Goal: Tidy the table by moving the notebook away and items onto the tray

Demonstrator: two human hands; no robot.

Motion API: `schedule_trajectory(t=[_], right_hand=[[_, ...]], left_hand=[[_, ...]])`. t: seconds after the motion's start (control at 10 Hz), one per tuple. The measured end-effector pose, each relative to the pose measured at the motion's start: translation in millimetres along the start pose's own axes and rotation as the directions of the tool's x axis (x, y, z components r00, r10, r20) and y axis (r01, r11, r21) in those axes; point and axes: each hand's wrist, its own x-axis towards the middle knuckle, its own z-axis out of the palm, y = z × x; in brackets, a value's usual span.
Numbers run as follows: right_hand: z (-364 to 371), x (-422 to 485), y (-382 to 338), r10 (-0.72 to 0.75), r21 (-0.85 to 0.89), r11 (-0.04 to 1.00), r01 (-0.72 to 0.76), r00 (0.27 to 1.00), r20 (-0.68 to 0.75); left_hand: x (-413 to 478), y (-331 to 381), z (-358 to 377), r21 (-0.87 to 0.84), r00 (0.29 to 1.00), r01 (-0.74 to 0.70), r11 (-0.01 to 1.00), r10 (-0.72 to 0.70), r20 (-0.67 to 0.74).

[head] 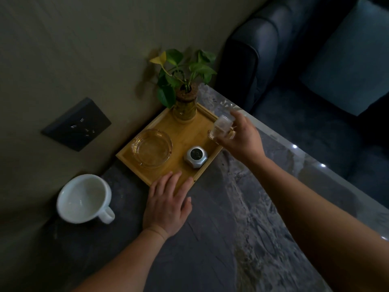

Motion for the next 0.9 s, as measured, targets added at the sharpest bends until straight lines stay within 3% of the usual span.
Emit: schedule_trajectory(t=[0.3,0.5,0.7,0.8,0.9], right_hand=[[-6,-48,8,0.056,0.028,0.998,-0.055,0.998,-0.040],[-14,-110,16,0.206,0.048,0.978,-0.205,0.979,-0.015],[-32,-206,40,0.394,0.041,0.917,-0.398,0.916,0.075],[-41,-253,57,0.465,0.050,0.882,-0.469,0.883,0.066],[-48,-301,70,0.550,0.073,0.831,-0.551,0.834,0.040]], left_hand=[[1,1,-2,0.006,1.000,-0.016,1.000,0.016,-0.008],[1,5,-13,0.001,0.999,0.005,1.000,-0.006,0.053],[-2,20,-30,0.083,0.984,0.052,0.995,-0.065,0.165],[-13,38,-36,0.094,0.987,0.047,0.994,-0.060,0.146],[-45,60,-41,0.035,0.989,-0.041,0.999,0.035,0.146]])
